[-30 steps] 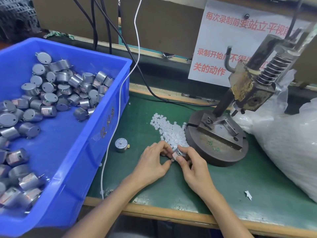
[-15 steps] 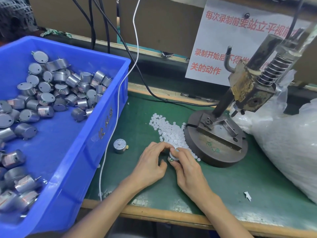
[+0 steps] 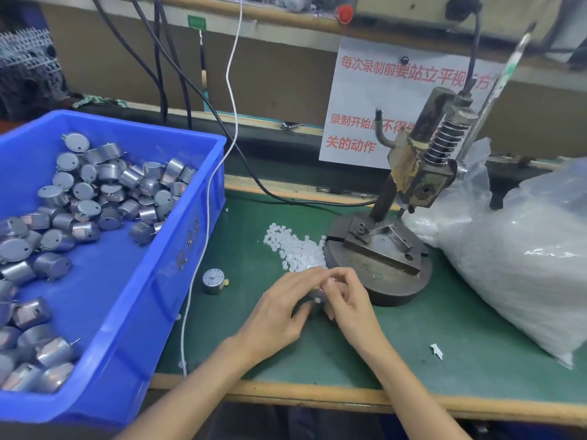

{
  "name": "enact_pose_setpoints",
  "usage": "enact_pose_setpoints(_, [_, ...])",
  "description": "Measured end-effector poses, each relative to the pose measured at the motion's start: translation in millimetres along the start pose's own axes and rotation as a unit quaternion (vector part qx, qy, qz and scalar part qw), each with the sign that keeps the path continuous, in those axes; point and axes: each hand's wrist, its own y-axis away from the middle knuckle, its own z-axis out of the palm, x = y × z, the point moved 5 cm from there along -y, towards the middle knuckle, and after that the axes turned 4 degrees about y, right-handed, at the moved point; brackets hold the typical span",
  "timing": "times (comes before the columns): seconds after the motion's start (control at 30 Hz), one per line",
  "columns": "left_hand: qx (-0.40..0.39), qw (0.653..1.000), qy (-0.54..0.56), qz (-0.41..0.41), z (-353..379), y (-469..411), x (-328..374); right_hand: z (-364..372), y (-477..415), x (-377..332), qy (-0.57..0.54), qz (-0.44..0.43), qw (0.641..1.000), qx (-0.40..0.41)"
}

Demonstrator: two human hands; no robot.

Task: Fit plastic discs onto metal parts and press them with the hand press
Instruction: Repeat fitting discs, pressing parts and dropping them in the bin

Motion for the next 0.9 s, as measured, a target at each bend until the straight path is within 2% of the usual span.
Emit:
enact_pose_setpoints(0.07, [0.000,0.999,0.032,-0.004,5,-9,5,-13,-2,1,-0.066,0.054,0.996,0.028])
enact_pose_setpoints(0.13, [0.003,0.998,0.051,-0.030,14,-23,12,-30,-2,3,-0.086,0.100,0.989,0.072])
enact_pose_setpoints(0.23, [0.035,0.992,0.064,-0.106,35,-55,20,-59,-5,3,-0.088,0.106,0.982,0.125])
enact_pose_setpoints(0.3, [0.056,0.988,0.014,-0.146,50,-77,20,-80,-10,4,-0.043,0.102,0.982,0.153])
enact_pose_setpoints(0.43, [0.059,0.971,-0.146,-0.177,76,-110,15,-110,-29,4,0.110,0.097,0.974,0.173])
enact_pose_setpoints(0.53, [0.056,0.955,-0.222,-0.187,84,-121,8,-120,-38,3,0.160,0.074,0.969,0.174])
enact_pose_setpoints(0.6, [0.059,0.959,-0.218,-0.170,82,-125,4,-121,-41,4,0.178,0.065,0.966,0.176])
enact_pose_setpoints(0.77, [-0.012,0.980,-0.145,-0.133,79,-136,-7,-123,-42,11,0.149,0.064,0.968,0.190])
enact_pose_setpoints(0.9, [0.035,0.977,-0.092,-0.189,83,-146,-7,-123,-46,15,0.124,0.067,0.972,0.188])
